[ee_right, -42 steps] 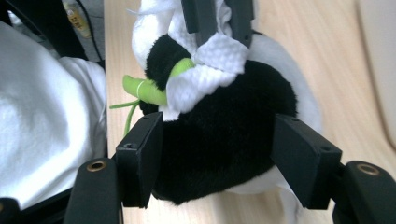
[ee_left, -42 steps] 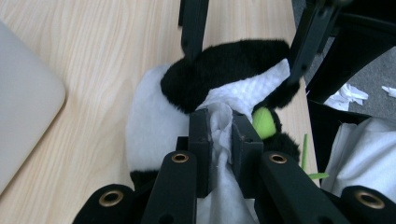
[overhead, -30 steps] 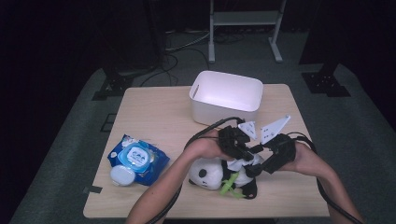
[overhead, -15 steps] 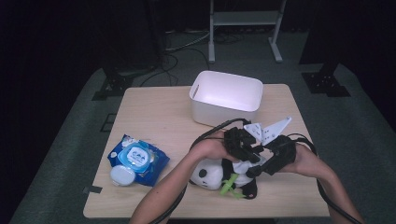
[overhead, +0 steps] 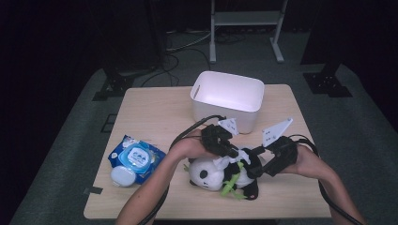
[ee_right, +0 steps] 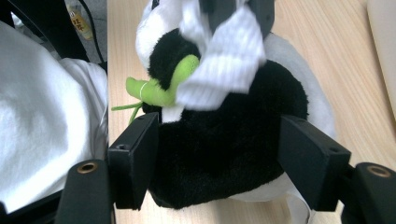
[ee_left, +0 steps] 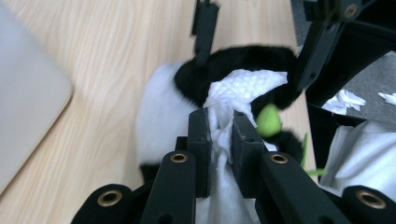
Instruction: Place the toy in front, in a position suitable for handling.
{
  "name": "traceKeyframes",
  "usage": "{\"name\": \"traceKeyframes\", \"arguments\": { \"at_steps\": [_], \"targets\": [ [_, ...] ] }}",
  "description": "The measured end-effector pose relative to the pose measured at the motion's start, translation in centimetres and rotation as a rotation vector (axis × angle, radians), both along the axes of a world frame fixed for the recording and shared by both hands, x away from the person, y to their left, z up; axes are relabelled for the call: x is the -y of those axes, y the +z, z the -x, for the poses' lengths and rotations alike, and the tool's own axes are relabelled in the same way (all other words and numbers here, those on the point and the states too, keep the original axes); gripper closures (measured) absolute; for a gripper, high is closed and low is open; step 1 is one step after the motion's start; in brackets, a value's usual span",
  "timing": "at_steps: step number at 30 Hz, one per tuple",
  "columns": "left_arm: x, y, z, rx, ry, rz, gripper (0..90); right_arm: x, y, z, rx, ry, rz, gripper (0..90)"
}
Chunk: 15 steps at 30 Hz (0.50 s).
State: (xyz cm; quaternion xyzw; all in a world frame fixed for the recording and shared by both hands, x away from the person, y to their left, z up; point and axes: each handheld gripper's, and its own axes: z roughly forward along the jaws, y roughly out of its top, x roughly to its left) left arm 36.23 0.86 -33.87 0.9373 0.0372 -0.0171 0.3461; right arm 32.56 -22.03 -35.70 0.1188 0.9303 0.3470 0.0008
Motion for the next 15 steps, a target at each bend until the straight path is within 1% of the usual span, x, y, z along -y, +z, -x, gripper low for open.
{"name": "traceKeyframes", "arguments": {
  "at_steps": [2, 5, 9, 12, 15],
  "targets": [
    [-0.7, -0.1, -0.2, 0.001, 0.016, -0.013, 80.2, 0.0, 0.0, 0.0, 0.006, 0.003, 0.005, 29.7],
    [-1.7, -0.3, -0.4, -0.004, 0.037, -0.020, 80.2, 0.0, 0.0, 0.0, 0.006, 0.004, 0.006, 29.8],
    [-2.7, -0.5, -0.5, -0.008, 0.051, -0.024, 80.2, 0.0, 0.0, 0.1, 0.005, 0.006, 0.002, 29.9],
    [-3.3, -0.3, -0.5, -0.005, 0.057, -0.023, 80.2, 0.0, 0.0, 0.2, 0.007, 0.007, 0.002, 30.2],
    [-4.2, 0.0, -0.6, 0.000, 0.079, -0.018, 80.1, -0.1, 0.0, 0.3, 0.011, 0.009, 0.006, 30.2]
  ]
}}
